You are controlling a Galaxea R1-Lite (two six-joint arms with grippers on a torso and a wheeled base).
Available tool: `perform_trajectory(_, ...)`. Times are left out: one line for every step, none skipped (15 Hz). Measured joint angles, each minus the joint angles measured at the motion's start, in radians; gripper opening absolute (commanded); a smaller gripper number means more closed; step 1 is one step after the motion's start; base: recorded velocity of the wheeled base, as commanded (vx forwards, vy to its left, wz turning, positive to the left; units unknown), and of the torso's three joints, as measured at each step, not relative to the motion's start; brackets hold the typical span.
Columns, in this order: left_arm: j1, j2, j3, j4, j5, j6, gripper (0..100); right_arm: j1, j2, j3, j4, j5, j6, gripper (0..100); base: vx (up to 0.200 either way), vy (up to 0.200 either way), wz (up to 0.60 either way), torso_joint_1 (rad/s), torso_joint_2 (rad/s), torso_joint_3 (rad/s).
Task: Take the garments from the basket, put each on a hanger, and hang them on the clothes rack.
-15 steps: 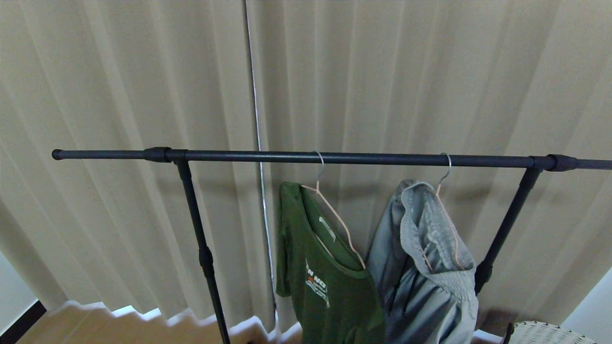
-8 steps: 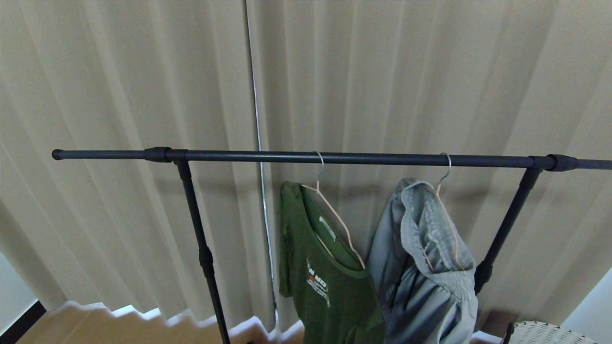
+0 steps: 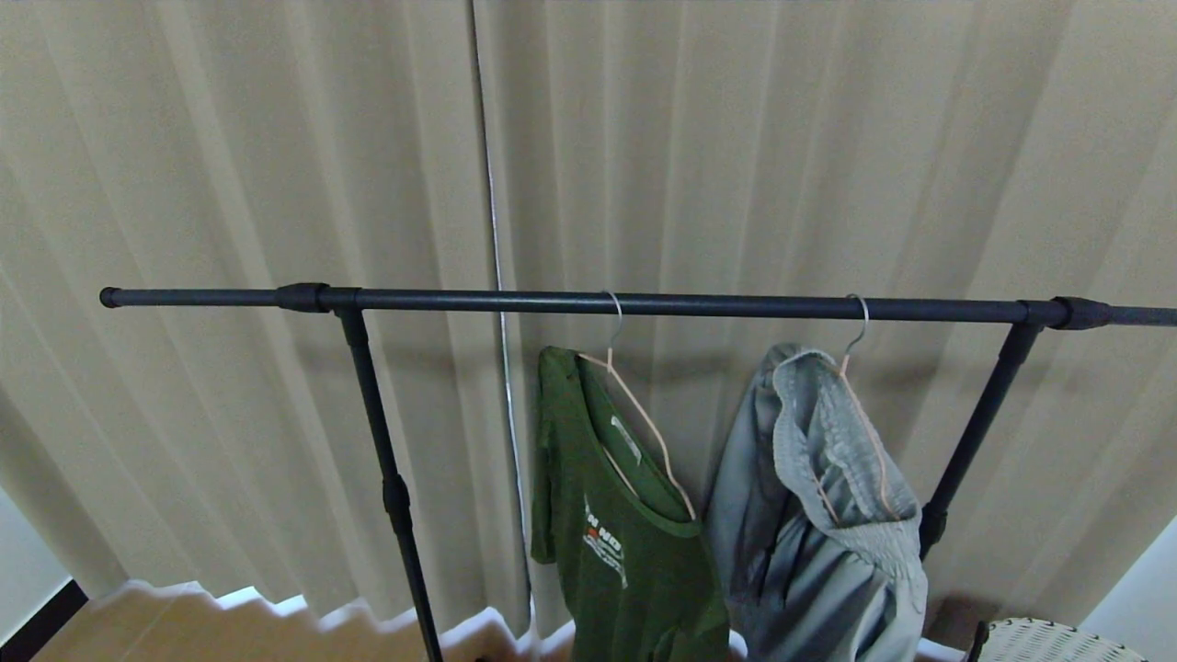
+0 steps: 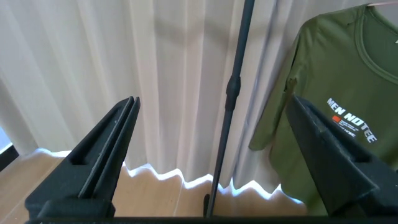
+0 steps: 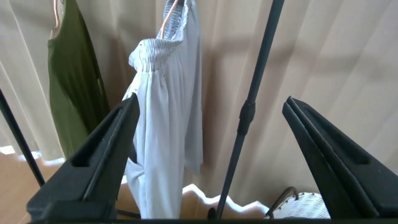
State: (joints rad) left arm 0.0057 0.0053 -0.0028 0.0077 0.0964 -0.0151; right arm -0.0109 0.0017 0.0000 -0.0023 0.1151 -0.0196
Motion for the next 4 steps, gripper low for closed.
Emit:
perform_trajectory(0.000,0.000,0.000,0.000,0.000,0.000,100,0.000,0.000,0.000,0.000,0.000,0.001,100,0.000,0.000,0.00,0.000,0.00,0.000)
perform_trajectory(0.000,0.000,0.000,0.000,0.000,0.000,100,0.000,0.000,0.000,0.000,0.000,0.001,100,0.000,0.000,0.00,0.000,0.00,0.000)
perform_trajectory(0.000,0.000,0.000,0.000,0.000,0.000,100,0.000,0.000,0.000,0.000,0.000,0.000,100,0.000,0.000,0.00,0.000,0.00,0.000)
perform_trajectory(0.000,0.000,0.000,0.000,0.000,0.000,100,0.000,0.000,0.000,0.000,0.000,-0.002,100,0.000,0.000,0.00,0.000,0.00,0.000)
